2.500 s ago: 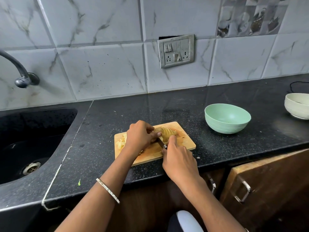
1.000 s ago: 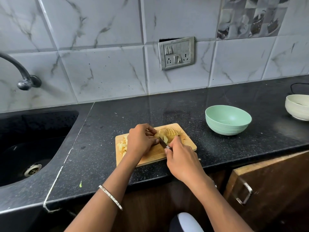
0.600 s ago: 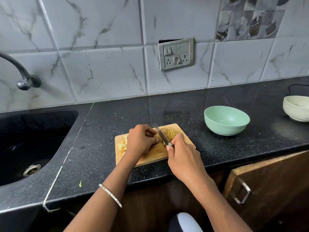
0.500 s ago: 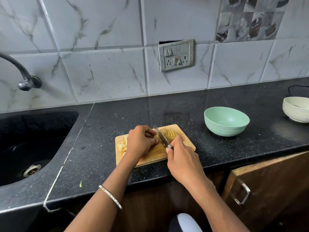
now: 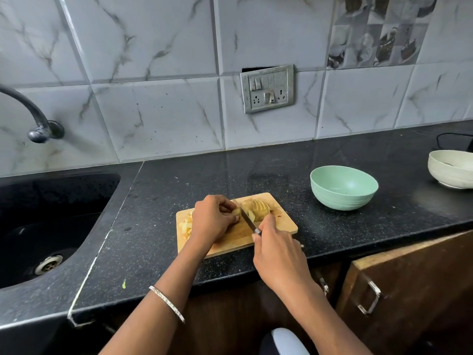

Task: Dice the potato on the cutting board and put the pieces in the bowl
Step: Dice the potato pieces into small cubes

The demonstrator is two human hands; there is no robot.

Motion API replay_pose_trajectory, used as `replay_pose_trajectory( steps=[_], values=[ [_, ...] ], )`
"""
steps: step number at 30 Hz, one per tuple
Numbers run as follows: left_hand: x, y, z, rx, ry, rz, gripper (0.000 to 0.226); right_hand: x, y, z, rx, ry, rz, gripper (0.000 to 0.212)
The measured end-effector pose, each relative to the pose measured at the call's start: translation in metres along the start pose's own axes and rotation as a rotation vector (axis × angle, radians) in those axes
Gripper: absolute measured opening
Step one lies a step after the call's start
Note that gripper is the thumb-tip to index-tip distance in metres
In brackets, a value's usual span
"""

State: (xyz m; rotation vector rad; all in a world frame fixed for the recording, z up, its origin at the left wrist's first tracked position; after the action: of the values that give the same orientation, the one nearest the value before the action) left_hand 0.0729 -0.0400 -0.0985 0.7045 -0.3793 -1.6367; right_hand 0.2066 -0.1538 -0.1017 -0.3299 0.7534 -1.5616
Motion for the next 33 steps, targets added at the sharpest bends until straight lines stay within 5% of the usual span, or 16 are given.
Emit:
replay_pose_trajectory(
  steps=[6, 12, 20, 27, 33],
  values=[
    [0.001, -0.001, 0.002, -0.021, 0.004, 0.006, 0.025, -0.007, 0.006, -0.009, -0.186, -0.133, -0.053, 0.014],
    [-0.002, 0.001, 0.021, -0.321, -0.001, -0.031, 0.021, -0.002, 0.014, -0.017, -0.822, -0.261, -0.363, 0.013],
    [-0.006, 0.012, 0.014, -0.489, -0.116, -0.092, 0.02, 0.004, 0.006, 0.011, -0.194, -0.078, -0.077, 0.013],
    [-0.004, 0.005, 0.023, -0.321, -0.133, -0.023, 0.042, 0.003, -0.005, 0.005, -0.094, -0.077, -0.004, 0.013],
    [0.001, 0.004, 0.021, -0.302, -0.082, -0.025, 0.022, 0.004, -0.007, -0.001, -0.067, -0.072, 0.029, 0.016]
  ],
)
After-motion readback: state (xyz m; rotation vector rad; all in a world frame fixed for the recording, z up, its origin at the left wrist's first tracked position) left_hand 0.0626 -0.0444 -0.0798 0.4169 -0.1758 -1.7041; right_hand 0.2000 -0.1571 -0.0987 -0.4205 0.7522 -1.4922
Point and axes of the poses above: each hand's wrist, its own x-axis away from the middle knuckle, its own z-axis out of the back of the hand, y = z × x, the point moved 4 cm from there along -x, towards the middle knuckle, and after that the axes turned 10 degrees about -x, right-handed, at the moved point
